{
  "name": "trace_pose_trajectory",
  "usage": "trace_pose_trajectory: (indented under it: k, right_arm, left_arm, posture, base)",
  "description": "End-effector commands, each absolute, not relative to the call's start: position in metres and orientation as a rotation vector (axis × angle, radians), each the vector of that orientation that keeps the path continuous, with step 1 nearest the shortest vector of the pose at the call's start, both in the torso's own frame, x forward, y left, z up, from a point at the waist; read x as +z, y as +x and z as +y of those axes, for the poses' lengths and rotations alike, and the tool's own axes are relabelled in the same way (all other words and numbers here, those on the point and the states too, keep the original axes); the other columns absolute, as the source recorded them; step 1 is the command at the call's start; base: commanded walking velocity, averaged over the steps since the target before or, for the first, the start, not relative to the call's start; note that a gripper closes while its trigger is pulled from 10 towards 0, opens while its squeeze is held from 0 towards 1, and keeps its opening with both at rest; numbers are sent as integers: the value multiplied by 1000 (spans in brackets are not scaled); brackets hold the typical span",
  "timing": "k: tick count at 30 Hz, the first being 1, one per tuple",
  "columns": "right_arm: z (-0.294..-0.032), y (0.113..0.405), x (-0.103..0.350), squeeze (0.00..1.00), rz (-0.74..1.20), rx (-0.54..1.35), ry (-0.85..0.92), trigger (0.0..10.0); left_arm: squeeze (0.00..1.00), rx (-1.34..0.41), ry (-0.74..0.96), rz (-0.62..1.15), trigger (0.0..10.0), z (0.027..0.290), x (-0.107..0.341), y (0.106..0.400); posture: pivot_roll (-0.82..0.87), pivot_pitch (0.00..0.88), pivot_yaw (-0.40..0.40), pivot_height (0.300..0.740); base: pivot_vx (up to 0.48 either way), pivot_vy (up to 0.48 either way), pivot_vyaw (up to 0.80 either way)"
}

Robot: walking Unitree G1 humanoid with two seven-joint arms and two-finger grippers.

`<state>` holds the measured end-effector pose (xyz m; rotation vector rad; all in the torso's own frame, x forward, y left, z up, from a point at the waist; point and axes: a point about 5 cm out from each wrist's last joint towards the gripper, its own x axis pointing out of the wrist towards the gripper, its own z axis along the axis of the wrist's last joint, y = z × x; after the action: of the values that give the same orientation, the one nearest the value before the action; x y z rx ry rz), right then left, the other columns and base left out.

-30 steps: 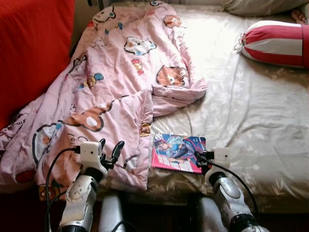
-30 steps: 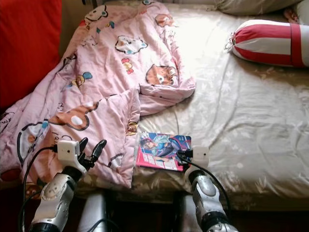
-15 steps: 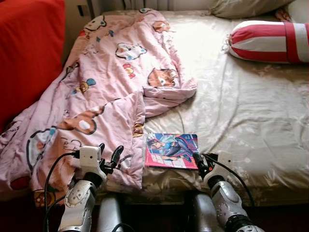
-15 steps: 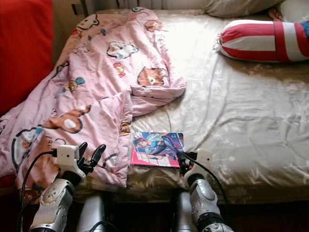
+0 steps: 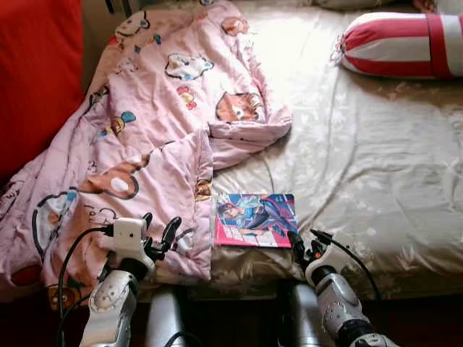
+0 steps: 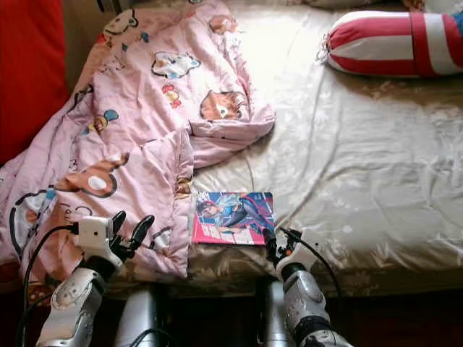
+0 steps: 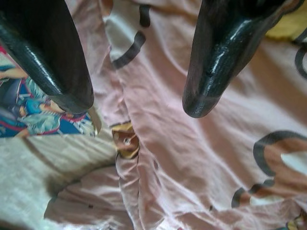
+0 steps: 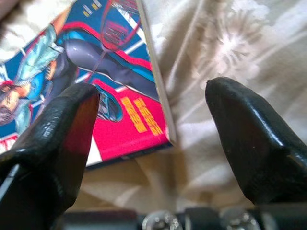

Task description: Clean up the room

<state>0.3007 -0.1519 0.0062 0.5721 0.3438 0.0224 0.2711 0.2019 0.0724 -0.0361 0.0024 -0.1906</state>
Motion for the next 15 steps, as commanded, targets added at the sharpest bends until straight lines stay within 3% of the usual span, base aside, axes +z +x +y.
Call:
trace_pose_trajectory:
  k: [1, 15]
  right_arm:
    - [-151, 299, 4, 0, 345, 17, 603, 10000]
    - [-147, 303, 12, 0, 270, 75, 701, 10000]
  left_arm:
    - [0, -180, -30, 23, 10000, 208, 71, 265]
    - [0, -172, -19, 44, 10000, 212, 72, 254]
  posture:
    - [75, 287, 37, 577]
    - [107, 314, 52, 577]
  base:
    - [0, 0, 0]
    - [0, 0, 0]
